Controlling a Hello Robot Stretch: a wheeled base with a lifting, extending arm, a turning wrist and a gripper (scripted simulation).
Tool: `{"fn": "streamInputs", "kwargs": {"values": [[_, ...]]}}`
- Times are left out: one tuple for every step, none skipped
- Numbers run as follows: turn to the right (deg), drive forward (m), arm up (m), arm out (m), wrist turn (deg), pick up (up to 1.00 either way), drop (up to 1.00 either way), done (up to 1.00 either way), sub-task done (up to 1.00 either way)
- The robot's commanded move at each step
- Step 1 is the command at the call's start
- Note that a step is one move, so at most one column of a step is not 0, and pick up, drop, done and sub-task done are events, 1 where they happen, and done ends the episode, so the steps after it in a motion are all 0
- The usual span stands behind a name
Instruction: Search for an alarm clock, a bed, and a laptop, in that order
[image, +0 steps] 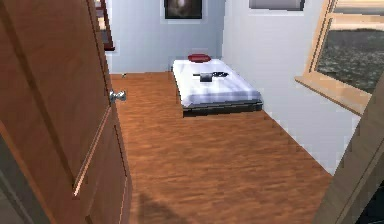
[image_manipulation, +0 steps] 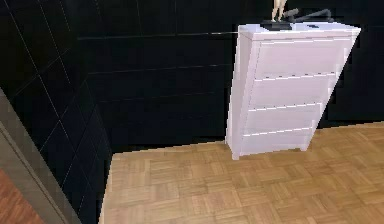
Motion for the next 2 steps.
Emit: {"fn": "streamInputs", "kwargs": {"values": [[0.0,0.15,0.0,0.0,0.0,0.0,0.0,0.0,0.0],[-3.0,0.0,0.0,0.0,0.0,0.0,0.0,0.0,0.0]]}}
